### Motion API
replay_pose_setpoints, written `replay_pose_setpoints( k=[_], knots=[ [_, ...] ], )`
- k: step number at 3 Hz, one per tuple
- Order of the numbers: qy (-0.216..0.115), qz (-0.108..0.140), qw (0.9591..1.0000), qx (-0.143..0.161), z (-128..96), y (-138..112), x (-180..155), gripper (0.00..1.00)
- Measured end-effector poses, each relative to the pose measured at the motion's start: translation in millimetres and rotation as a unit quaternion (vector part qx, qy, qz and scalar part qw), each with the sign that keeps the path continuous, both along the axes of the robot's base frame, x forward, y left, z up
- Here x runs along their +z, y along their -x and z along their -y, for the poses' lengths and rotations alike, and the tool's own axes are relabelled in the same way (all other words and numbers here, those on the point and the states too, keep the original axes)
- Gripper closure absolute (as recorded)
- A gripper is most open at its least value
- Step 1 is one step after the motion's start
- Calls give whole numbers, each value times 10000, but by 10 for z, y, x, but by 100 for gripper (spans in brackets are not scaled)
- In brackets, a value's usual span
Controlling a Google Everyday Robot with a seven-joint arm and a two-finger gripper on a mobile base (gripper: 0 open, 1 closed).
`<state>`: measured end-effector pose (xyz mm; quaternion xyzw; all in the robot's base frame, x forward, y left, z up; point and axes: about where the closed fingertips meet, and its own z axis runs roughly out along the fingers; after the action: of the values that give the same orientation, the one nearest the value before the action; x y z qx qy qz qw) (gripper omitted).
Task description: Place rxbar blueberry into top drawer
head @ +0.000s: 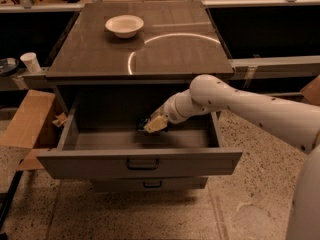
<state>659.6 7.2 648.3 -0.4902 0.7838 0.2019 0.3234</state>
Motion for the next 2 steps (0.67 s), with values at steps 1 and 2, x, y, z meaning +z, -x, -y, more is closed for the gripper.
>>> replay_pose_setpoints(
  k=[1, 2],
  knots=[
    [-8, -22, 10000, -52, -4, -34, 0, 34],
    [-25, -8, 10000, -62, -14, -31, 27, 11]
  ],
)
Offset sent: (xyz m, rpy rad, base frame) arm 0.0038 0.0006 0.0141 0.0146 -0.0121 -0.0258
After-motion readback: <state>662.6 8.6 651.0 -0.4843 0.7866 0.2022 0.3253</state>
